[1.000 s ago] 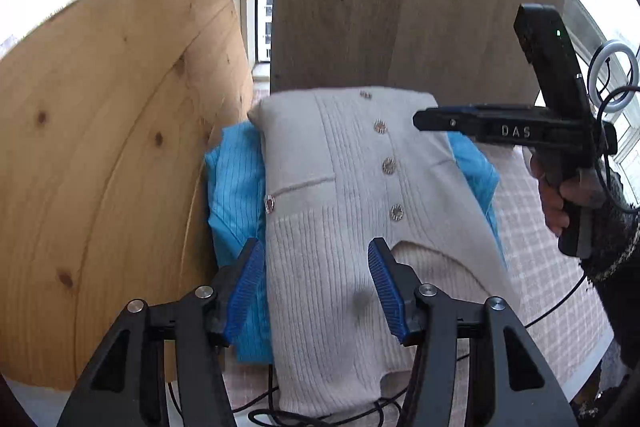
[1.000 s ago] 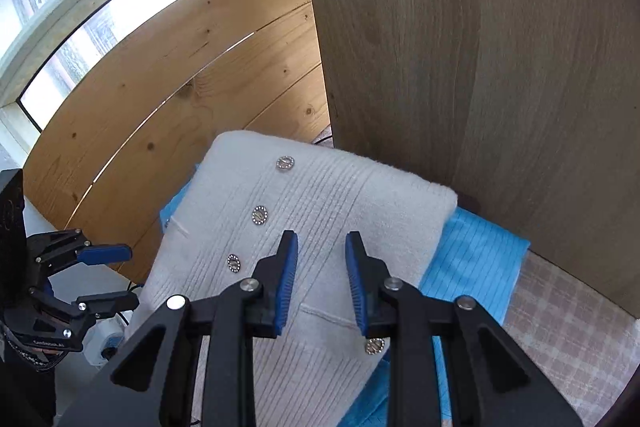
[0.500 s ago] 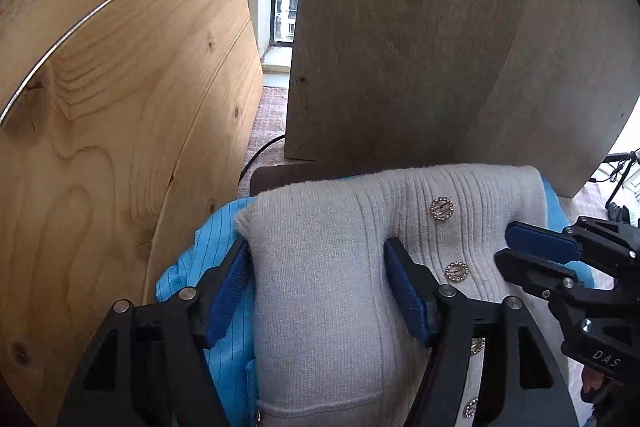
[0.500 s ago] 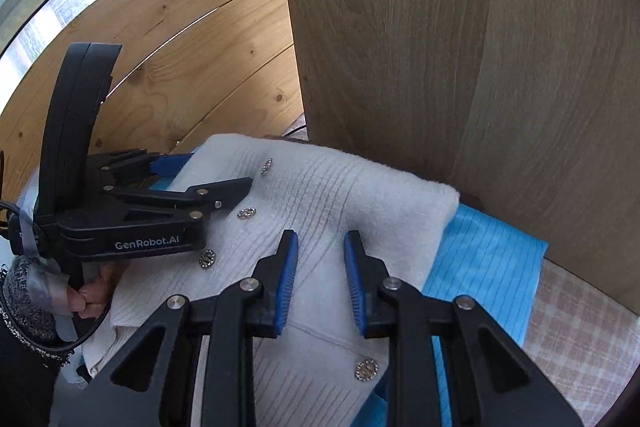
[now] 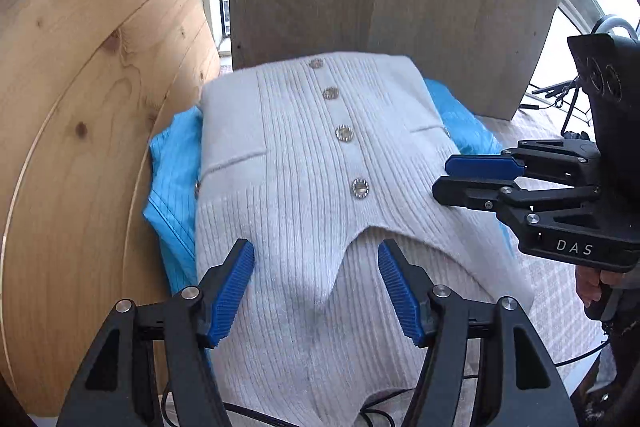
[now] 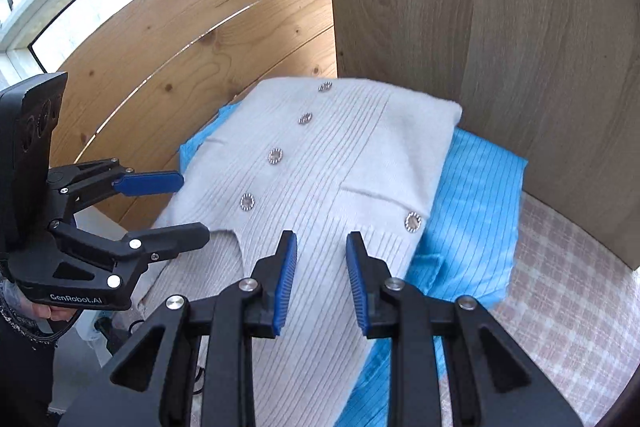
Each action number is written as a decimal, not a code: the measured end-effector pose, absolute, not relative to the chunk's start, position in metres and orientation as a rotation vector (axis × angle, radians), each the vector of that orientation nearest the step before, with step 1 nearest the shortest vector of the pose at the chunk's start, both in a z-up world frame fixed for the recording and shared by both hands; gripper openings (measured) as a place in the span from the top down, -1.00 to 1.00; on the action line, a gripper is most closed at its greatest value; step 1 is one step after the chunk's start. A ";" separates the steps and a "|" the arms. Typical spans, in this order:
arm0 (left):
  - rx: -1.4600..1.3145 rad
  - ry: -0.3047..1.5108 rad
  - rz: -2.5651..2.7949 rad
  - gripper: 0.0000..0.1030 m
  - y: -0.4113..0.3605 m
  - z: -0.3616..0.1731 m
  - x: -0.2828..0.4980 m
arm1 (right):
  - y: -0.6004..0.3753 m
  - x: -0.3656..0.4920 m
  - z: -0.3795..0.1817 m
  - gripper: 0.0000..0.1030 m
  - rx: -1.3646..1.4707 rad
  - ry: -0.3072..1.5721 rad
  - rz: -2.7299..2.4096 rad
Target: Fold clothes
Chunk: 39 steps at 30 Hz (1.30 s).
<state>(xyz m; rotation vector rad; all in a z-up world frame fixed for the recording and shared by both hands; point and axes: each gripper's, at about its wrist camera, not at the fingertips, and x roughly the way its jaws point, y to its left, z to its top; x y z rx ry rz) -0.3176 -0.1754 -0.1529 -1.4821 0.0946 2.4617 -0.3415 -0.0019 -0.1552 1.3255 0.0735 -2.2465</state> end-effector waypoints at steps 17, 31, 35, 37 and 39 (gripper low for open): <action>-1.257 -0.115 2.663 -0.49 -0.180 -0.084 -0.194 | 0.054 -0.206 -0.084 -0.41 1.286 0.049 -2.600; -1.370 -0.101 2.680 -0.50 -0.095 -0.092 -0.088 | 0.126 -0.115 -0.086 -0.41 1.360 0.036 -2.654; -1.461 -0.116 2.735 -0.50 -0.068 -0.101 -0.060 | 0.155 -0.082 -0.082 -0.41 1.326 0.065 -2.645; -1.483 -0.161 2.733 -0.50 -0.056 -0.105 -0.045 | 0.170 -0.066 -0.083 -0.41 1.317 0.078 -2.632; -1.492 -0.186 2.734 -0.50 -0.044 -0.109 -0.029 | 0.184 -0.051 -0.085 -0.41 1.311 0.085 -2.618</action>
